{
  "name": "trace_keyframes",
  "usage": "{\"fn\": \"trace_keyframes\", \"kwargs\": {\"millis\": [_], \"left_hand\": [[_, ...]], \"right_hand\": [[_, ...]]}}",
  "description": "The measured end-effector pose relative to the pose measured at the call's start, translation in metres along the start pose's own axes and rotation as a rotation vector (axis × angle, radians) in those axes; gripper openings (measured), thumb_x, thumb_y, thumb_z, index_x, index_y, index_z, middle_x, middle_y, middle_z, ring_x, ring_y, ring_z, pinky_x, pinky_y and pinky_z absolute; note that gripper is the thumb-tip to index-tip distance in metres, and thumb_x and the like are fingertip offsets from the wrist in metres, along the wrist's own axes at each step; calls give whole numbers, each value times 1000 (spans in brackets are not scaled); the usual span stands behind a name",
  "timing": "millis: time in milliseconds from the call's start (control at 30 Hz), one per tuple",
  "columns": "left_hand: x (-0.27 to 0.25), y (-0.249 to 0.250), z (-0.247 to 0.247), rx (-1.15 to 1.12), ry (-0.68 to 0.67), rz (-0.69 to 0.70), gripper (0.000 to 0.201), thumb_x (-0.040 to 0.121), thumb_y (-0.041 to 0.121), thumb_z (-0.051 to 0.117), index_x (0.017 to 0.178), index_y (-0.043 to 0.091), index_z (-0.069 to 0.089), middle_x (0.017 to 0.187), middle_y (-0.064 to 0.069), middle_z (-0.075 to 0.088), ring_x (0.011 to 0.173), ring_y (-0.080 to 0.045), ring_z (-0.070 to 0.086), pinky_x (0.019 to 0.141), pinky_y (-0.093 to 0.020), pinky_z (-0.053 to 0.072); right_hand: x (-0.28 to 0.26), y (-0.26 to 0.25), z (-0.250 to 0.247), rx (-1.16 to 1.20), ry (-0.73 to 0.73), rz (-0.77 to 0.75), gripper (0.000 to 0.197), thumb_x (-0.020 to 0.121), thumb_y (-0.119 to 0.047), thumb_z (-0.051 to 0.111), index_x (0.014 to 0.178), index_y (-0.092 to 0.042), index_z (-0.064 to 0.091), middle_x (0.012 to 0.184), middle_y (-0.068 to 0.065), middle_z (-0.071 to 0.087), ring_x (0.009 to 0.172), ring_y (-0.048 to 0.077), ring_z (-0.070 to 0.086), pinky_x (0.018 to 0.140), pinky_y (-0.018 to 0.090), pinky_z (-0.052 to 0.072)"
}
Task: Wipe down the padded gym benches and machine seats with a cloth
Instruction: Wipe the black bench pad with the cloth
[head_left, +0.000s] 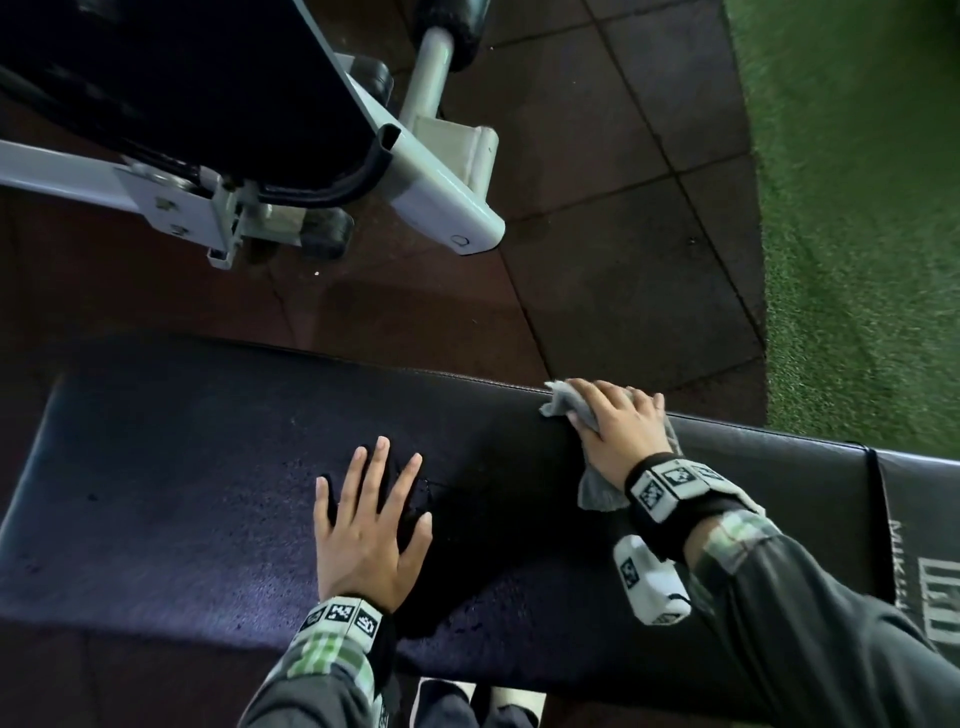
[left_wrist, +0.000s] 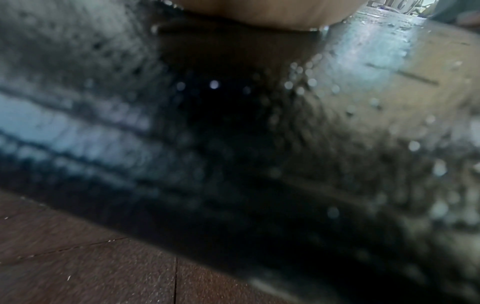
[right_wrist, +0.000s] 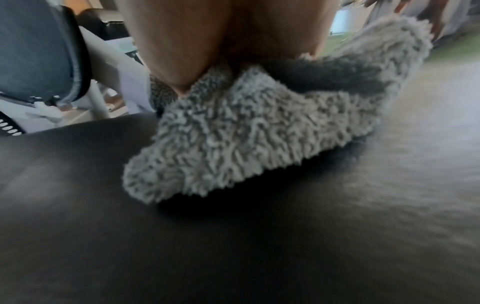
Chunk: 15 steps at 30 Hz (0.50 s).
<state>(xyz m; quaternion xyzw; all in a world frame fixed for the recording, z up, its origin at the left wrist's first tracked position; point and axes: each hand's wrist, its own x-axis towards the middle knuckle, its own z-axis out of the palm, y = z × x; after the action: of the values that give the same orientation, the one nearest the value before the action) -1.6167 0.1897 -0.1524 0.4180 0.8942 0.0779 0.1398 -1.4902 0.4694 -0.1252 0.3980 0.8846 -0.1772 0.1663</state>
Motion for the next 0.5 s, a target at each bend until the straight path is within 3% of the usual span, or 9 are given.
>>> {"fn": "trace_keyframes", "kwargs": {"millis": [133, 267, 400, 500], "left_hand": [[0, -5, 0, -15, -20, 20, 60, 95, 55, 32, 151, 34, 33, 164, 1, 20, 151, -18, 17, 121, -52, 6], [-8, -21, -2, -7, 7, -47, 62, 93, 55, 34, 151, 32, 33, 163, -1, 21, 149, -19, 22, 121, -51, 6], [-21, -44, -4, 19, 49, -145, 63, 98, 62, 18, 151, 29, 32, 162, -4, 25, 148, -23, 23, 120, -55, 11], [-21, -44, -4, 30, 66, -127, 62, 97, 59, 24, 151, 29, 33, 162, -4, 25, 148, -23, 23, 119, -57, 14]], "right_hand": [[-4, -38, 7, 29, -43, -211, 58, 81, -50, 33, 136, -35, 44, 136, 3, 51, 117, 50, 44, 100, 65, 24], [-21, -19, 14, -16, -37, -302, 59, 84, -45, 38, 141, -38, 26, 148, 2, 37, 128, 47, 36, 100, 61, 28], [-39, 14, 22, 37, 10, -197, 68, 92, -42, 45, 141, -53, -1, 155, -14, 5, 142, 37, 8, 109, 59, 12], [-35, 7, 22, 44, 21, -114, 66, 95, -36, 45, 143, -50, 3, 156, -13, 1, 142, 37, 0, 111, 58, 4]]}}
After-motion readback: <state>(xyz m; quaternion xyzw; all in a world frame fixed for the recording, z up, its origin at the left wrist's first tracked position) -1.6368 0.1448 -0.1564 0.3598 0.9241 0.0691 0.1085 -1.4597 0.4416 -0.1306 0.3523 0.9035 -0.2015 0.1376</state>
